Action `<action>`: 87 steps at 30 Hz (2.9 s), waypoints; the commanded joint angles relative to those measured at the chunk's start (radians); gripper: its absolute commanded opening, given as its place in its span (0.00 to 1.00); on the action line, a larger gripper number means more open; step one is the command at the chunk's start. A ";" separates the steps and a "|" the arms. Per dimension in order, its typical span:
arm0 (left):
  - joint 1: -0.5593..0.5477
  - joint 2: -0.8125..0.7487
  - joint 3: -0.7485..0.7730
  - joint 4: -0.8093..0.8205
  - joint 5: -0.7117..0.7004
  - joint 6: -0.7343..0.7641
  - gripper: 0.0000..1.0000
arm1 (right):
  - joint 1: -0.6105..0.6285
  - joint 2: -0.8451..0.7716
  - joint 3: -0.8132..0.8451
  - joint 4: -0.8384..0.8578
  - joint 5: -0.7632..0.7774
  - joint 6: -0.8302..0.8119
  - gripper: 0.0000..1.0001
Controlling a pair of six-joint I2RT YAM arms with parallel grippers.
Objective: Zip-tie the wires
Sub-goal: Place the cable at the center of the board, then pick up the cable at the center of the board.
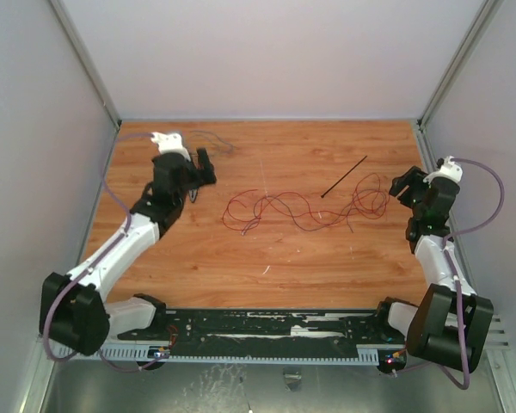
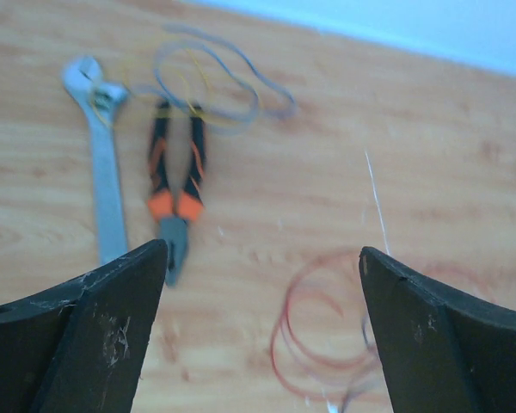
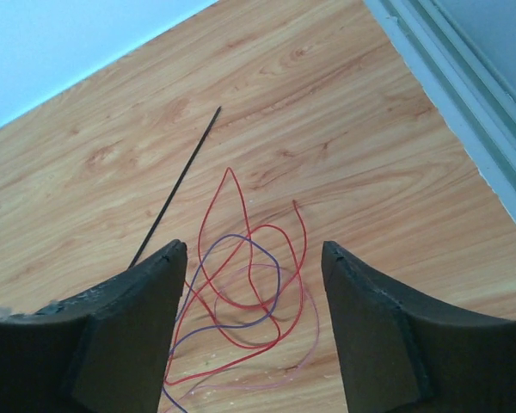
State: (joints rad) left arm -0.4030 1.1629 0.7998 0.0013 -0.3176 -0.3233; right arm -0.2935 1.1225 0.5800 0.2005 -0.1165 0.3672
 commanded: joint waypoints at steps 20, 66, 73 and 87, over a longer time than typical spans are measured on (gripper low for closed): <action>0.303 1.029 1.066 -0.387 0.152 0.173 0.93 | -0.010 -0.066 -0.008 0.024 -0.018 -0.014 0.70; 0.349 1.174 1.261 -0.737 0.442 0.402 0.32 | -0.012 -0.046 0.002 0.020 -0.028 -0.011 0.71; 0.351 1.169 1.267 -0.739 0.455 0.401 0.06 | -0.012 -0.047 0.000 0.020 -0.027 -0.009 0.71; 0.401 0.984 1.266 -0.643 0.560 0.302 0.00 | -0.010 -0.026 0.078 0.014 -0.279 0.016 0.83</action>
State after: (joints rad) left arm -0.0238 2.3009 2.0792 -0.7288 0.1802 0.0288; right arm -0.2947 1.0851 0.5869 0.2012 -0.2413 0.3729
